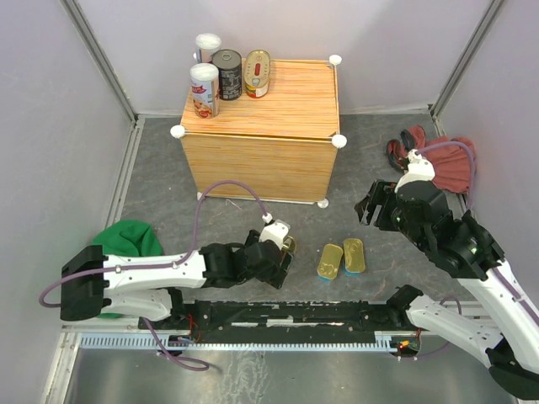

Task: Place and organize the canned foods onto the counter

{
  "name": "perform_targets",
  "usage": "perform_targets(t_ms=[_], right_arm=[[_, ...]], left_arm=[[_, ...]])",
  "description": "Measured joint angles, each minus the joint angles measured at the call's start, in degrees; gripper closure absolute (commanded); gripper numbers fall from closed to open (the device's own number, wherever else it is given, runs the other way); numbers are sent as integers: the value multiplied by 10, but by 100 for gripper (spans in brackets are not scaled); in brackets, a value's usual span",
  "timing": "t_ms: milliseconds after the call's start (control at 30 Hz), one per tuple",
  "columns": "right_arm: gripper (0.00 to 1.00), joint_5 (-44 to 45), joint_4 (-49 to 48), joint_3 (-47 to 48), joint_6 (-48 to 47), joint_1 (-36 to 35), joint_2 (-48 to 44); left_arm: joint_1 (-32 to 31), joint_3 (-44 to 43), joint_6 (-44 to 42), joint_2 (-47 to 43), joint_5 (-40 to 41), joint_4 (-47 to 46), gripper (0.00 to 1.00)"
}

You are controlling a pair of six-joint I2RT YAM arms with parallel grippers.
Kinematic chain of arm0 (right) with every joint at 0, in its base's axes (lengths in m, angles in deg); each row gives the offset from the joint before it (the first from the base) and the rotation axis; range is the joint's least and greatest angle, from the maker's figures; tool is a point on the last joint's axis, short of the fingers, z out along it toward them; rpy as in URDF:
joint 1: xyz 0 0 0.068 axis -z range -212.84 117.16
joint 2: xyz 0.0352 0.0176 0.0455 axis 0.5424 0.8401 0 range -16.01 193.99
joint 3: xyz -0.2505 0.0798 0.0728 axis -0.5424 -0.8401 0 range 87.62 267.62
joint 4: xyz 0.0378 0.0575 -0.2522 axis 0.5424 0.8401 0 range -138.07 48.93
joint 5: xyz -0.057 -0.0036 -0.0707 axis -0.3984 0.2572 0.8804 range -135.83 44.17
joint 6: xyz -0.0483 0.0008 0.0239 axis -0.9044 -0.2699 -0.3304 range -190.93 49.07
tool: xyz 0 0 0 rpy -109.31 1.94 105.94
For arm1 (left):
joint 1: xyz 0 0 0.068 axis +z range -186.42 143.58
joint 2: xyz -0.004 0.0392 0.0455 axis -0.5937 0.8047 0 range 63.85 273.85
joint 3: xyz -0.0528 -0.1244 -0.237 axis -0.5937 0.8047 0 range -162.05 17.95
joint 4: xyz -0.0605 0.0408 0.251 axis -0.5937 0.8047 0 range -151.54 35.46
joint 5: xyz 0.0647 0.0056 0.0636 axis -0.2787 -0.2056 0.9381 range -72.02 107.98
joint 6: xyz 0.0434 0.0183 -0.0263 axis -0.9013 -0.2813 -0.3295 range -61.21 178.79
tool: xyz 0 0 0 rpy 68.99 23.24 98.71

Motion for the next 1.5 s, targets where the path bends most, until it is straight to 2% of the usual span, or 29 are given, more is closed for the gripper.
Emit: perform_targets(t_ms=[533, 1067, 1500], right_arm=[[22, 4, 8, -6, 1, 0, -2], [21, 5, 6, -7, -3, 0, 12], [21, 5, -10, -17, -3, 0, 22]], left_arm=[[0, 34, 0, 60, 4, -86, 7], [0, 2, 0, 38, 34, -40, 7], [-1, -7, -29, 62, 35, -32, 1]])
